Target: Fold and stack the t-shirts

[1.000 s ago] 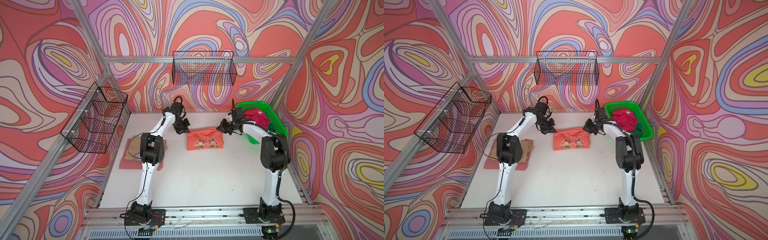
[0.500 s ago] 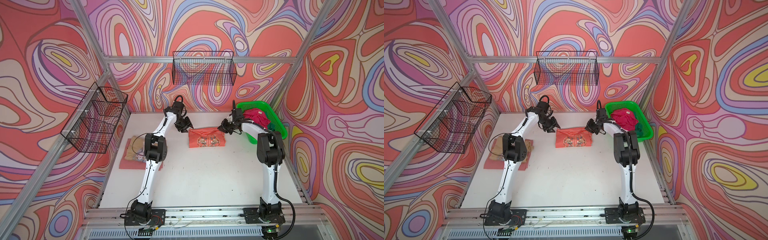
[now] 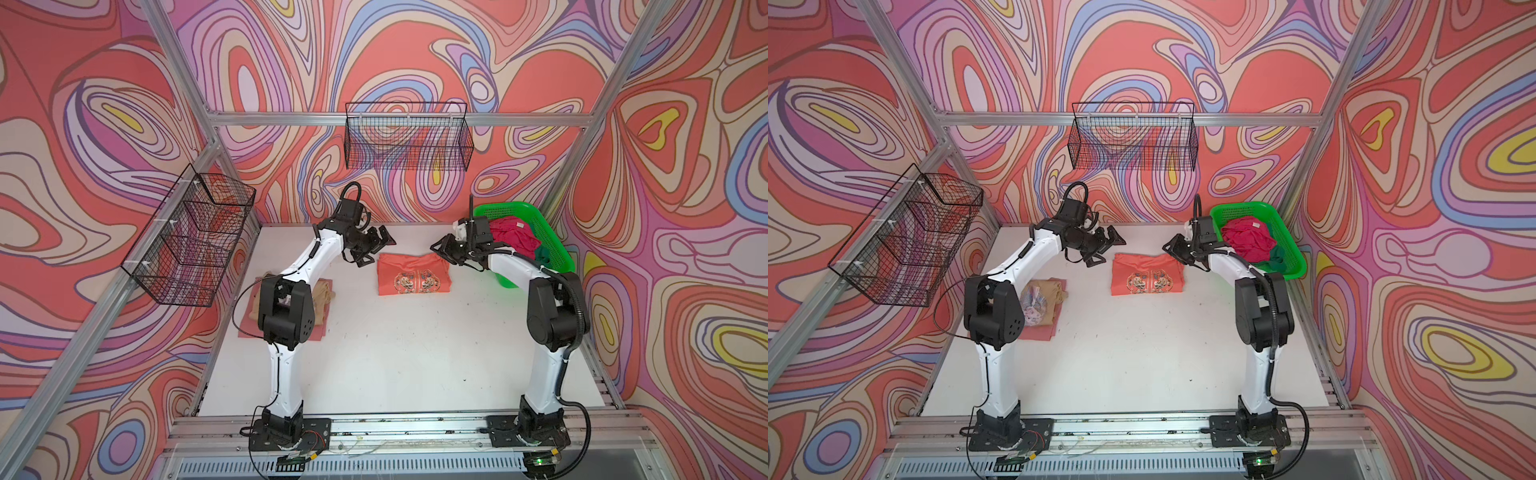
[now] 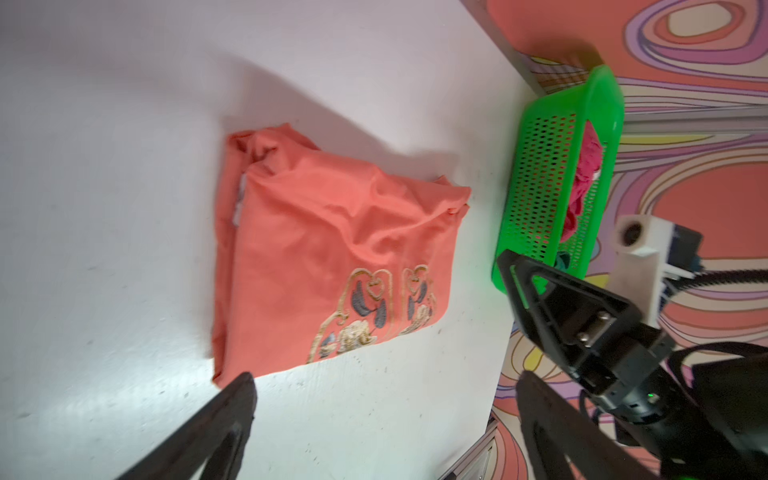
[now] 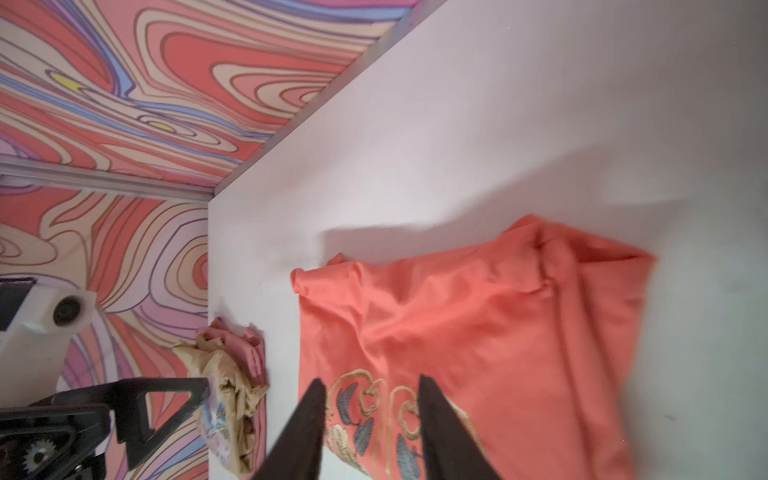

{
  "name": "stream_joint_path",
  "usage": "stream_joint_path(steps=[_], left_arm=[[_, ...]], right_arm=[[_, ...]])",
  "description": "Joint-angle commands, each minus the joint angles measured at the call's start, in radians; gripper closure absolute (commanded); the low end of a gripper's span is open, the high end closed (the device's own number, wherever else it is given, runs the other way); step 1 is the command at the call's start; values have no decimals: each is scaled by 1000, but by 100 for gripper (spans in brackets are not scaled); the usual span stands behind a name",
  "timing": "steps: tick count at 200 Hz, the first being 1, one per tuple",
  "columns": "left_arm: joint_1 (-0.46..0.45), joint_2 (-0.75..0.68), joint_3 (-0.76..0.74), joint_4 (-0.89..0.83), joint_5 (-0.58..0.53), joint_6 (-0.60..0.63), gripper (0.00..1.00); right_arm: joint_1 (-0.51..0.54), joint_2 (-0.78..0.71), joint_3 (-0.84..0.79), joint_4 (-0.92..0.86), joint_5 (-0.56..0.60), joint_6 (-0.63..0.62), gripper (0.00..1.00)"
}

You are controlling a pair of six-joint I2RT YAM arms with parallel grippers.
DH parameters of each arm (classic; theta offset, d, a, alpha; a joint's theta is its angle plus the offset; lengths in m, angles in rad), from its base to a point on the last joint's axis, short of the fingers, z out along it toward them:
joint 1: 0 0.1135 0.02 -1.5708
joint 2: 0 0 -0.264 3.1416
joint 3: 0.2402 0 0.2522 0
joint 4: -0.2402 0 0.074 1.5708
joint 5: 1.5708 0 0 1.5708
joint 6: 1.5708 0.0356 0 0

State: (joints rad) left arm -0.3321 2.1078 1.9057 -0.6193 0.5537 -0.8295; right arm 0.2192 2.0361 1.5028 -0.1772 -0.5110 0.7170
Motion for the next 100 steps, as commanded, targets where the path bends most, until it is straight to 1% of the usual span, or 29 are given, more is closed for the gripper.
stream_joint_path(steps=[1, 14, 40, 48, 57, 75, 100], left_arm=[[-43, 100, 18, 136, 45, -77, 4], [-57, 154, 60, 163, 49, -106, 5], [-68, 264, 165, 175, 39, -123, 6], [-67, 299, 201, 140, 17, -115, 6], [-61, 332, 227, 142, 21, -116, 6], [-49, 387, 269, 131, 8, -115, 6], [-25, 432, 297, 124, -5, -107, 6]], right_arm=[[12, 94, -4, 112, -101, 42, 70], [11, 137, 37, 90, -94, 21, 73], [0, 214, 130, 32, -50, -27, 73], [-5, 230, 140, 43, -27, -36, 72], [-13, 255, 161, 24, 1, -46, 71], [-39, 317, 222, -16, 10, -63, 68], [-61, 375, 274, -59, 41, -89, 58]])
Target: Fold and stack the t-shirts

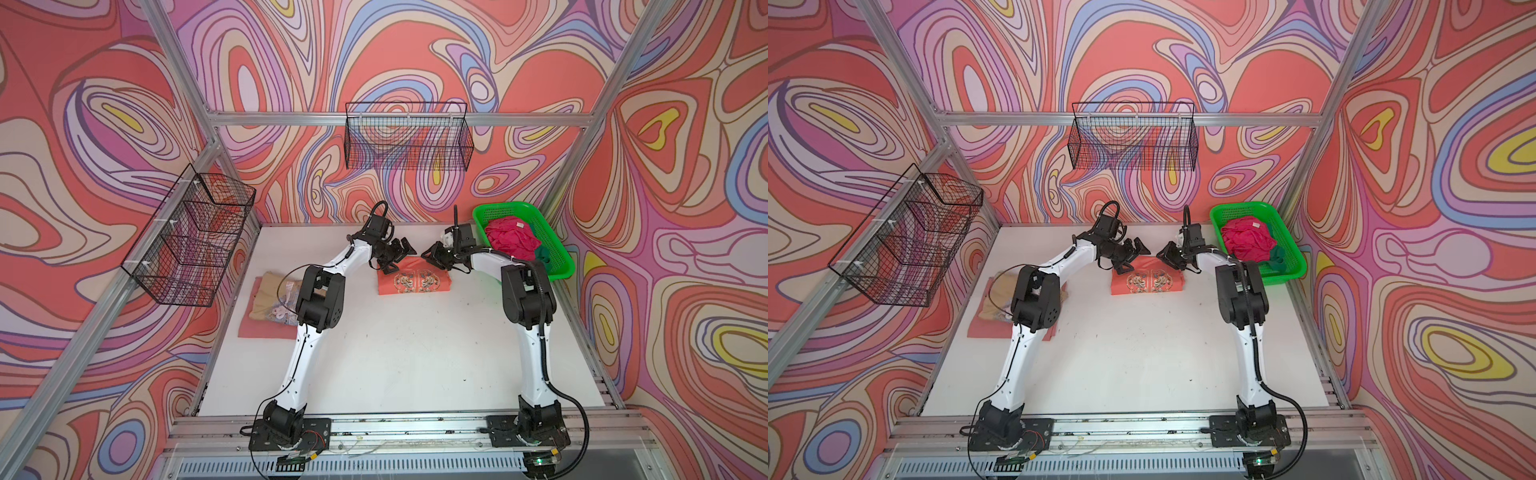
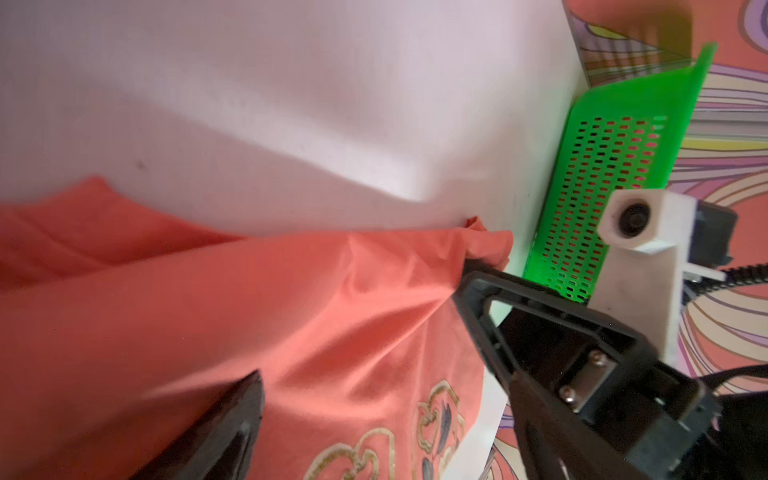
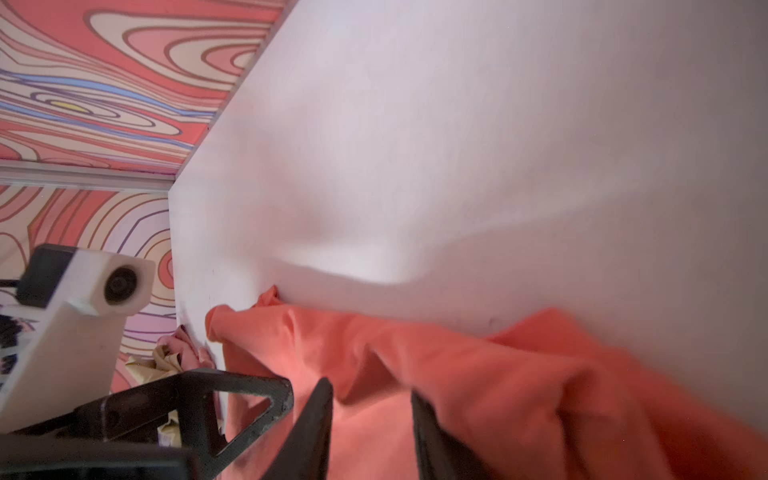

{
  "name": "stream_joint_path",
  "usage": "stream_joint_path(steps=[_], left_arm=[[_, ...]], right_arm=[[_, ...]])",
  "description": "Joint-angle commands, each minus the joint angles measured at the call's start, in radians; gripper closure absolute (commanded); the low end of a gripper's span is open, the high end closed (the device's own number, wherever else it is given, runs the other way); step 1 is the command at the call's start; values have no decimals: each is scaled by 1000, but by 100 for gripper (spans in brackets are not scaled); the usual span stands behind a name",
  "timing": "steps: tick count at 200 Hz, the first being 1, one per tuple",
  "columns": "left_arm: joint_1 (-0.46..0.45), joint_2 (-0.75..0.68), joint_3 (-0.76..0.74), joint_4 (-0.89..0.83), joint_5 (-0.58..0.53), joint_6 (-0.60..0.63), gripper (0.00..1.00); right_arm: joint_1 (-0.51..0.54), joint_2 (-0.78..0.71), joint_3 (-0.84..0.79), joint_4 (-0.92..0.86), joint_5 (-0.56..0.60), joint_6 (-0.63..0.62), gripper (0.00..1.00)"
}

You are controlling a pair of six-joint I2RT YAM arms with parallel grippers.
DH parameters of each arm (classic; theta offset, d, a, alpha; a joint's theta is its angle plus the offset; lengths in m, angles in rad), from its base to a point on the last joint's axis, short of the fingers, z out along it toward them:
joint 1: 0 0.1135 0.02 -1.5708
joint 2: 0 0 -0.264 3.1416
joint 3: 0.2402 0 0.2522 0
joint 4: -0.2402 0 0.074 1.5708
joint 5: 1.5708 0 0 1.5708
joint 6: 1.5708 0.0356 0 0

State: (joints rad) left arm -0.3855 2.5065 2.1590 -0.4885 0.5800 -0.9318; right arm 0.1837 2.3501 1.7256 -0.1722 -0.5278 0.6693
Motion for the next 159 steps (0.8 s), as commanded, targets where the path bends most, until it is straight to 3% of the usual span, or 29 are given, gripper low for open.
stream_joint_path(steps=[1, 18, 37, 71, 89, 136, 159], left_arm=[[29, 35, 44, -7, -32, -5, 6], [37, 46, 52, -20, -26, -7, 6], [32, -17, 20, 19, 8, -25, 4], [13, -292, -285, 302, 15, -105, 1], [8, -368, -437, 428, 44, -182, 2], [-1, -339, -632, 574, 97, -302, 4], [1, -306, -677, 560, 77, -290, 4]], right_arm=[[-25, 62, 53, -67, 58, -45, 57], [-25, 60, 63, -84, 48, -67, 53], [-18, -61, -44, 36, -1, -38, 47], [-12, -274, -246, 185, -60, 63, 46], [2, -324, -350, 261, -118, 129, 46], [77, -310, -517, 402, -174, 216, 49], [72, -279, -571, 445, -159, 226, 50]])
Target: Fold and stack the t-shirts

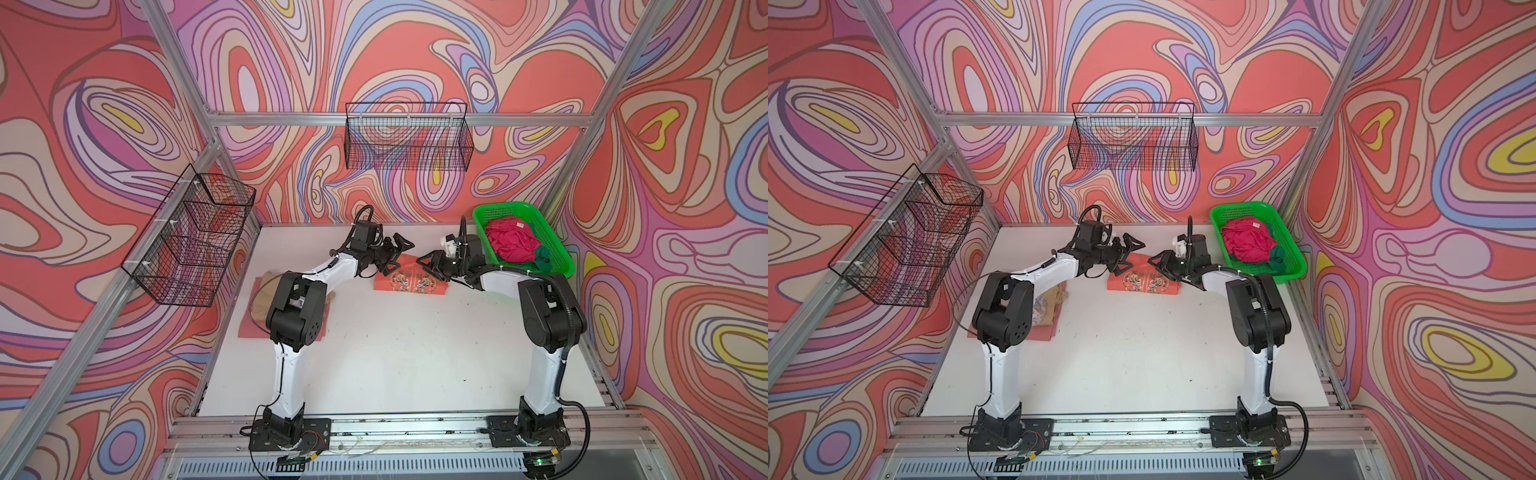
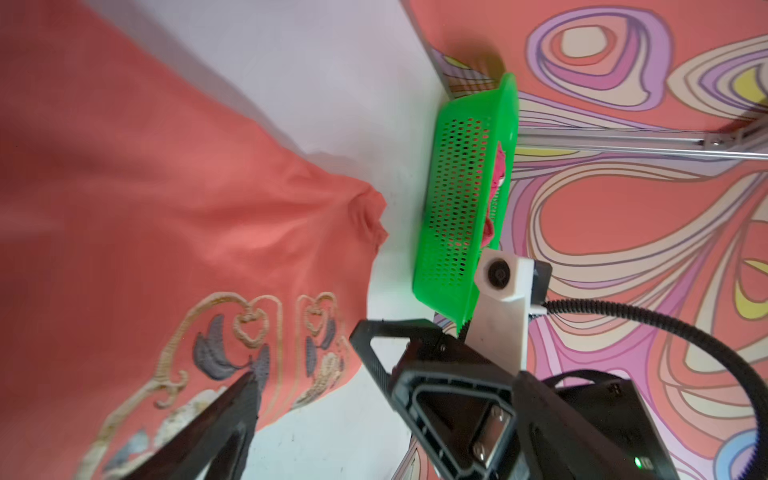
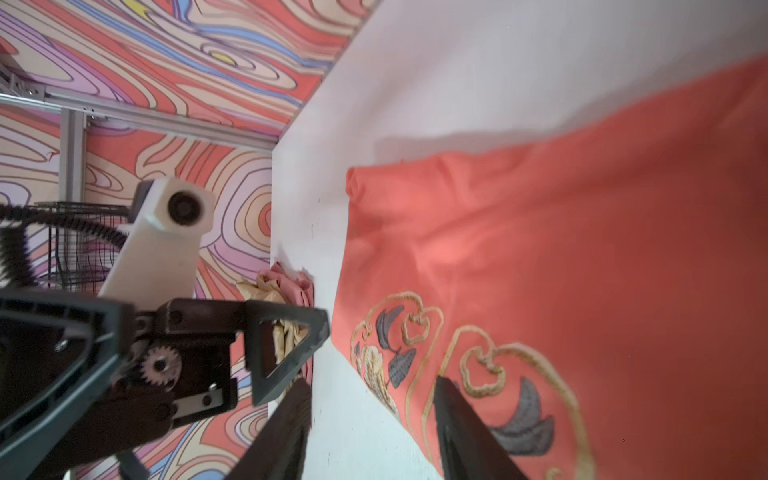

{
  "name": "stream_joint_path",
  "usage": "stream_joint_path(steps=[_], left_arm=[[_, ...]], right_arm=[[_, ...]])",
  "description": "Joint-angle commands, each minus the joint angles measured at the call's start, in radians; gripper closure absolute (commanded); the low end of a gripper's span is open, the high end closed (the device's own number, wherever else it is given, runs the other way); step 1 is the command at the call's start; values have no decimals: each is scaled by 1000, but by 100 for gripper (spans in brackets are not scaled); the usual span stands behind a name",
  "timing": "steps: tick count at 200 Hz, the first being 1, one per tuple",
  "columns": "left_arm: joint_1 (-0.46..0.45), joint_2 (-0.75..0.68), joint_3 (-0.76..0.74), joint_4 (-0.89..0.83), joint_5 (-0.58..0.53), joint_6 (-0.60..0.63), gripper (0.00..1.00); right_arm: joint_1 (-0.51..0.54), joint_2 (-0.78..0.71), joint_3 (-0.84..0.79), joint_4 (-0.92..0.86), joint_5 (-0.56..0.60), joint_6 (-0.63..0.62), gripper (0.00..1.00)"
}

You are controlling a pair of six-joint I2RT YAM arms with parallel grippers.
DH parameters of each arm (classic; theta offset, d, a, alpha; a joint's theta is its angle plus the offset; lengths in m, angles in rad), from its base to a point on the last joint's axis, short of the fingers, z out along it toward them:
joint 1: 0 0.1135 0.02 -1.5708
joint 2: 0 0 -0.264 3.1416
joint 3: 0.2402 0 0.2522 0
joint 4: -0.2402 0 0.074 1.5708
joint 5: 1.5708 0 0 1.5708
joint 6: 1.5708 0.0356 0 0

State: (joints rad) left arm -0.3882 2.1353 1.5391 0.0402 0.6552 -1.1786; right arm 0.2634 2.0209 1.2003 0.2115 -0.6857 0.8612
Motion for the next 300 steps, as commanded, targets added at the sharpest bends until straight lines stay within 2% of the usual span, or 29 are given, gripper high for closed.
stream_joint_path(steps=[1, 10, 39, 78, 125, 157, 171, 184, 202, 227, 248, 269, 300], left_arm=[[4, 66, -59, 27, 0, -41, 4], [3, 75, -81, 27, -14, -31, 4], [6, 84, -140, 3, -47, 0, 4], [6, -13, -264, -3, -71, 22, 4], [-15, -289, -559, -7, -95, 35, 3], [-67, -518, -709, -104, -150, 78, 0], [-77, -604, -709, -179, -184, 112, 0], [-74, -665, -652, -283, -224, 188, 0], [-63, -714, -511, -505, -307, 335, 0], [-6, -750, -429, -679, -357, 474, 0], [46, -747, -446, -762, -377, 549, 0], [68, -701, -491, -789, -366, 544, 0], [65, -625, -551, -712, -309, 497, 0]], right_arm=[[-8, 52, -44, 53, 0, 30, 50], [-9, 75, -35, 4, 13, 4, 51], [-10, 82, -94, 16, 50, 0, 52], [-8, 21, -167, -58, 73, -23, 52], [41, -159, -348, -135, 112, -46, 51], [99, -336, -479, -197, 175, -44, 50], [100, -408, -489, -247, 187, -61, 49], [96, -479, -405, -409, 244, -153, 46], [94, -544, -235, -655, 362, -262, 30], [90, -579, -107, -854, 406, -325, 23], [81, -614, -126, -893, 454, -346, 14], [79, -560, -132, -899, 446, -384, 14], [79, -434, -104, -856, 500, -425, 16]])
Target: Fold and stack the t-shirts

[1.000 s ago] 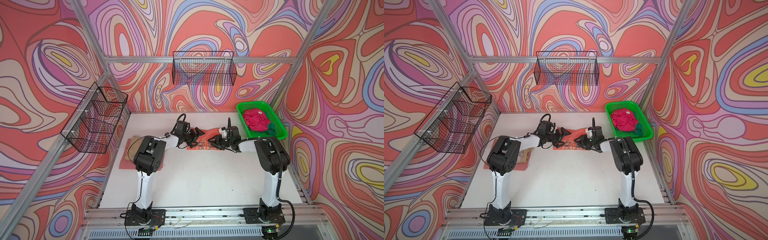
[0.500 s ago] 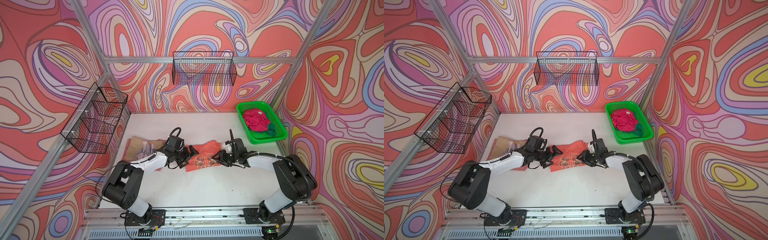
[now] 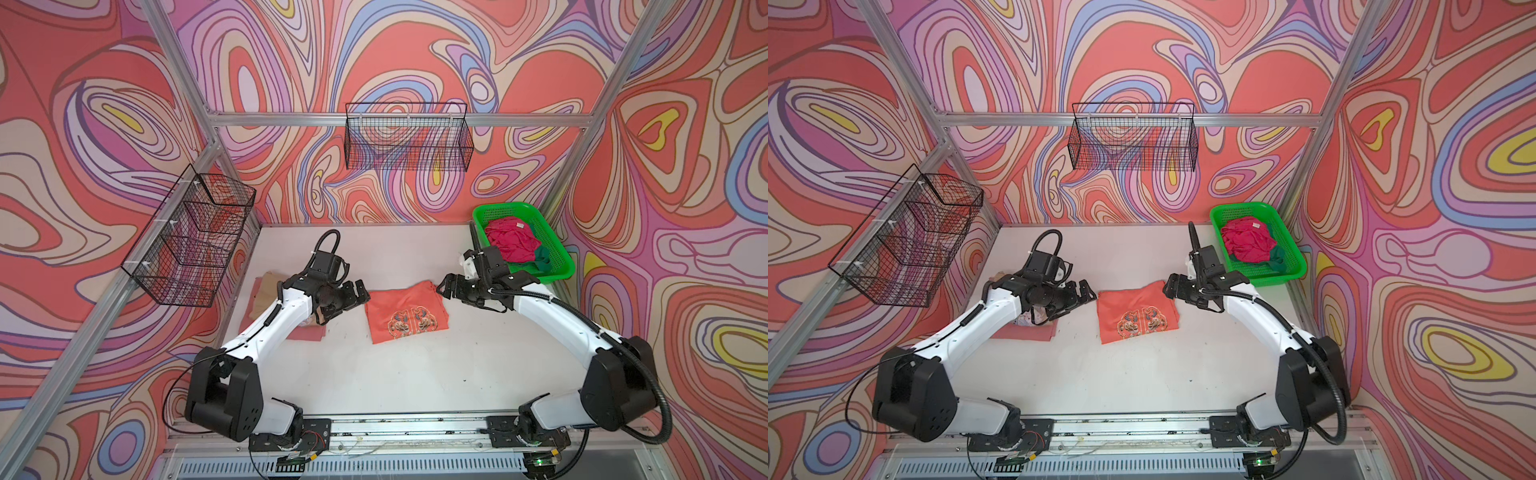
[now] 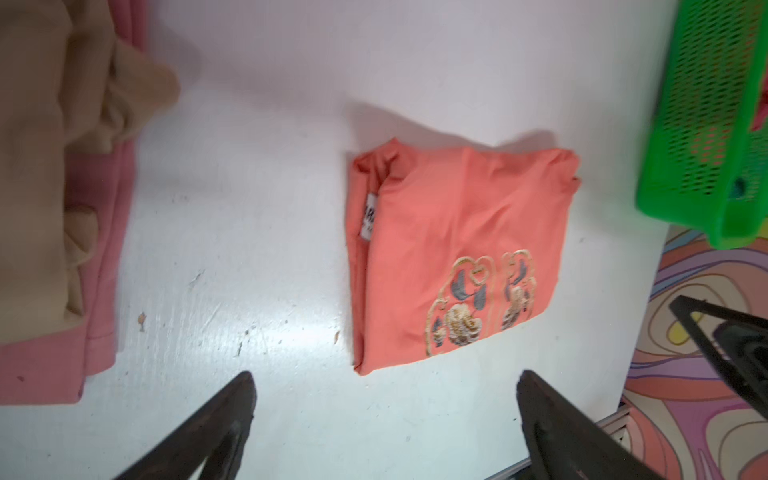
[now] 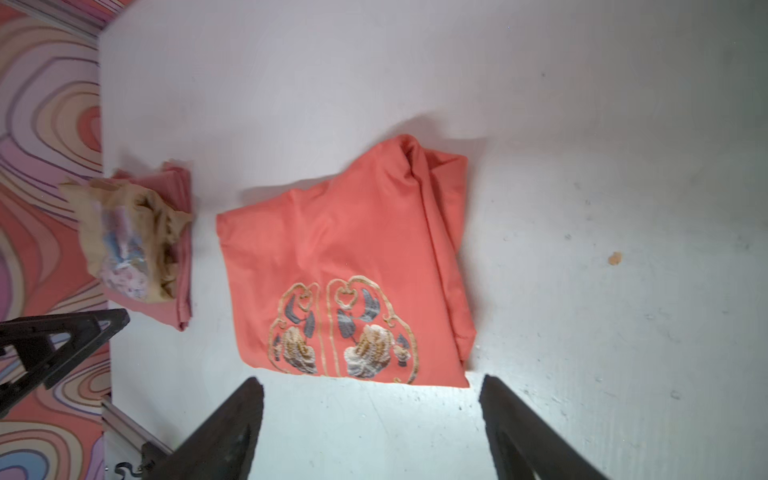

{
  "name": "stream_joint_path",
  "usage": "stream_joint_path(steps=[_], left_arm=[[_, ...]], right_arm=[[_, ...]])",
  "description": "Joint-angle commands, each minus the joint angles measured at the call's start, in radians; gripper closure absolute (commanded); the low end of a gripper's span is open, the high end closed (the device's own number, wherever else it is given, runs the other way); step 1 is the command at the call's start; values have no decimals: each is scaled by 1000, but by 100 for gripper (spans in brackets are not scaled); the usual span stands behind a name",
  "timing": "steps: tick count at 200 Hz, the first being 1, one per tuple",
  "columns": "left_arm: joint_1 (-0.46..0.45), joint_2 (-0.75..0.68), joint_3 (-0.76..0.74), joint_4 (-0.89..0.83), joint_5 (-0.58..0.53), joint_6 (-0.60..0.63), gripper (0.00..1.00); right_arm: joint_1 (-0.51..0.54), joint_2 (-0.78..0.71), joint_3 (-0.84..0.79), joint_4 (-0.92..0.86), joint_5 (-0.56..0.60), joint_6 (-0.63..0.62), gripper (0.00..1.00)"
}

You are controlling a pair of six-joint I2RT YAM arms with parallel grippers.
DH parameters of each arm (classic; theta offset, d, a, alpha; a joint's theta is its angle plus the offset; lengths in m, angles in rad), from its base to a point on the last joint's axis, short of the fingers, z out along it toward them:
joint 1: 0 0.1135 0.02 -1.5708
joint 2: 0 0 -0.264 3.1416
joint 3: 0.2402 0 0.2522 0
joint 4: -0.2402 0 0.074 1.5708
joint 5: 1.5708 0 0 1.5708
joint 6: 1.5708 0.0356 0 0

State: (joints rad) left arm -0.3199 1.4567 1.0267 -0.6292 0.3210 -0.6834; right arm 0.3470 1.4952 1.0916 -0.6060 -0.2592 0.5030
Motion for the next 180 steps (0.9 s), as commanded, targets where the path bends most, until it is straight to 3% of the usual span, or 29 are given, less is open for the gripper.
stream_joint_path(steps=[1, 46, 113, 153, 180], left_arm=[[-3, 56, -39, -41, 25, 0, 0], [-73, 194, 21, -12, -12, -67, 1], [-156, 395, 130, -32, -110, -114, 11], [-180, 469, 110, -19, -117, -128, 26], [-210, 501, 67, 50, -97, -161, 40]], right_arm=[[-4, 96, 8, -40, 79, -68, 17], [-4, 258, 59, 17, 120, -98, 22], [-4, 399, 41, 171, -65, -65, 29], [34, 450, -24, 238, -140, -19, 35], [58, 481, -85, 313, -184, 20, 46]])
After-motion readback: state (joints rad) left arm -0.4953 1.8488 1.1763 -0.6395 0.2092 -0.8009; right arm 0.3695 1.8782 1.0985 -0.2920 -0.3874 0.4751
